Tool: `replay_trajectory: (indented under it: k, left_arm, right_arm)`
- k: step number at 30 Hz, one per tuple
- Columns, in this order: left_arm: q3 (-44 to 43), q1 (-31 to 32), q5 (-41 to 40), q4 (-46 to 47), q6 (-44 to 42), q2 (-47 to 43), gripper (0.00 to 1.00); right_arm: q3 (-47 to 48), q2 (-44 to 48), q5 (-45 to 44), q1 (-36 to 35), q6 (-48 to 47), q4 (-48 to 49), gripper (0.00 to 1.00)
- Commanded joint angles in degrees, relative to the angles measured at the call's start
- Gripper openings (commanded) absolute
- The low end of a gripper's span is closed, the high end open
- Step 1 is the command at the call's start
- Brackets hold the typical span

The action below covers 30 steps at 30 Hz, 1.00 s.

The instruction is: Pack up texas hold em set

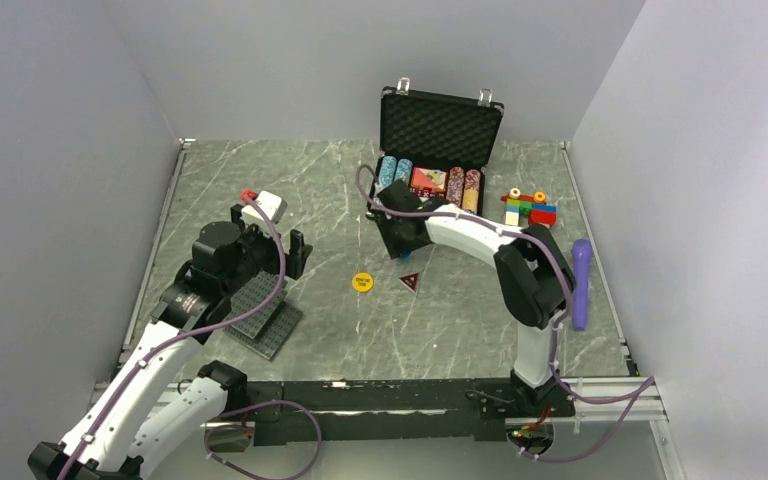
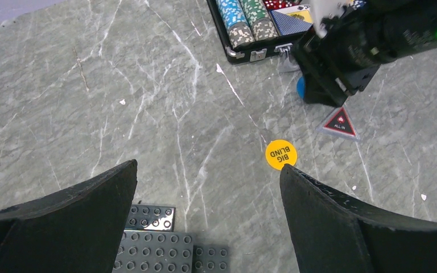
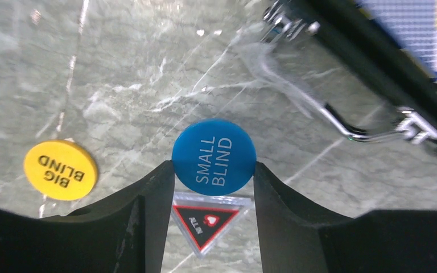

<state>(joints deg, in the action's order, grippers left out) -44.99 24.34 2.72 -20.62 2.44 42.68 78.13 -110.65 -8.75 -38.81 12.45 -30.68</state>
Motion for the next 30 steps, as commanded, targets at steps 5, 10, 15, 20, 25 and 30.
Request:
replay_trajectory:
  k: [5, 10, 15, 20, 25, 30]
  left_arm:
    - [-0.51, -0.26, -0.52, 2.01, 0.7, -0.64, 0.99]
    - [-0.45, -0.28, -0.81, 1.97, 0.56, -0.66, 0.99]
    - [-0.47, -0.26, -0.79, 1.9, 0.49, -0.62, 0.99]
    - [-0.53, -0.26, -0.83, 1.93, 0.46, -0.53, 0.99]
    - [-0.53, -0.26, -0.45, 1.99, 0.58, -0.34, 0.99]
    - [-0.71, -0.27, -0.17, 1.92, 0.64, -0.06, 0.99]
  right_arm:
    - [7.62, 8.29, -1.3, 7.2, -2.9, -2.09, 0.26]
    - [13.5, 5.45, 0.98, 12.76, -3.86, -0.48, 0.26]
    - [20.71, -0.69, 2.26, 15.06, -3.99, 0.18, 0.26]
    - [27.18, -7.85, 3.58, 15.16, -3.69, -1.47, 0.26]
    - [28.54, -12.27, 4.64, 15.21, -3.25, -1.88, 0.25]
    - [29.48, -14.29, 5.9, 15.18, -3.02, -3.18, 0.26]
